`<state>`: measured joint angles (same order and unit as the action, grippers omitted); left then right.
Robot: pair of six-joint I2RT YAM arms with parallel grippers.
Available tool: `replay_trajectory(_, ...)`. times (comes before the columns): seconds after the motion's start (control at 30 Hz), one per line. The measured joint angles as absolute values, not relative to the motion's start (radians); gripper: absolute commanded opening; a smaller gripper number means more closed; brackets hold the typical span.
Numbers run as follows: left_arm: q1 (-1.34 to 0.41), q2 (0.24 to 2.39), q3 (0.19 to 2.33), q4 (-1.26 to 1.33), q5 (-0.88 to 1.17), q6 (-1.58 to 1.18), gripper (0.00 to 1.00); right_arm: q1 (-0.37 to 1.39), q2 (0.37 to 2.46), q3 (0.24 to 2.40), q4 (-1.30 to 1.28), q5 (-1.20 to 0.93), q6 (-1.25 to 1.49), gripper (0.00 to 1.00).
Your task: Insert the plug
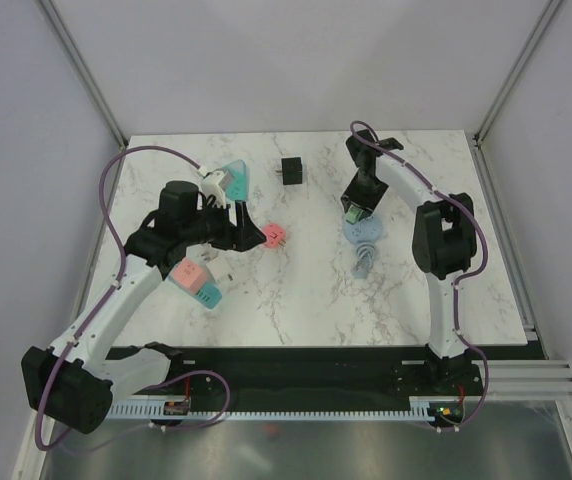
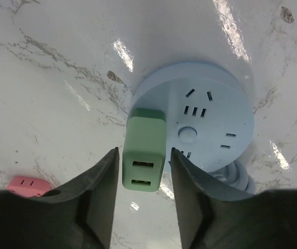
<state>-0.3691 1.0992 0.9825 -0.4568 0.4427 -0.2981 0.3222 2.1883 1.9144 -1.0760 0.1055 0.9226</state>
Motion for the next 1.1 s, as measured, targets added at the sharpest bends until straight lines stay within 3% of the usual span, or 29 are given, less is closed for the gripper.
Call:
replay_trajectory(0.03, -0.370, 1.098, 0.982, -0.465, 0.434, -0.298, 0.82, 0.317, 2.191, 1.916, -1.073, 0.101, 0.913, 0.62)
replay_trajectory(0.17, -0.371, 1.108, 0.993, -0.485, 0.424, -0.299, 0.82, 0.295, 2.194, 1.923, -1.072, 0.074, 0.873, 0.71)
replay_trajectory(0.27, -0.373, 1.142, 1.013, -0.485, 0.437, -0.298, 0.81, 0.282, 2.189, 1.924, -1.069, 0.049, 0.832, 0.87)
replay_trajectory(0.43, -0.373, 1.219, 1.068, -0.522, 0.424, -0.285, 0.80, 0.278, 2.142, 1.922, -1.051, 0.007, 0.751, 0.97)
replay_trajectory(1.1, -0.384, 1.932, 1.577, -0.731, 0.155, -0.196, 0.72, 0.276, 1.683, 1.670, -0.973, -0.051, 0.506, 0.98)
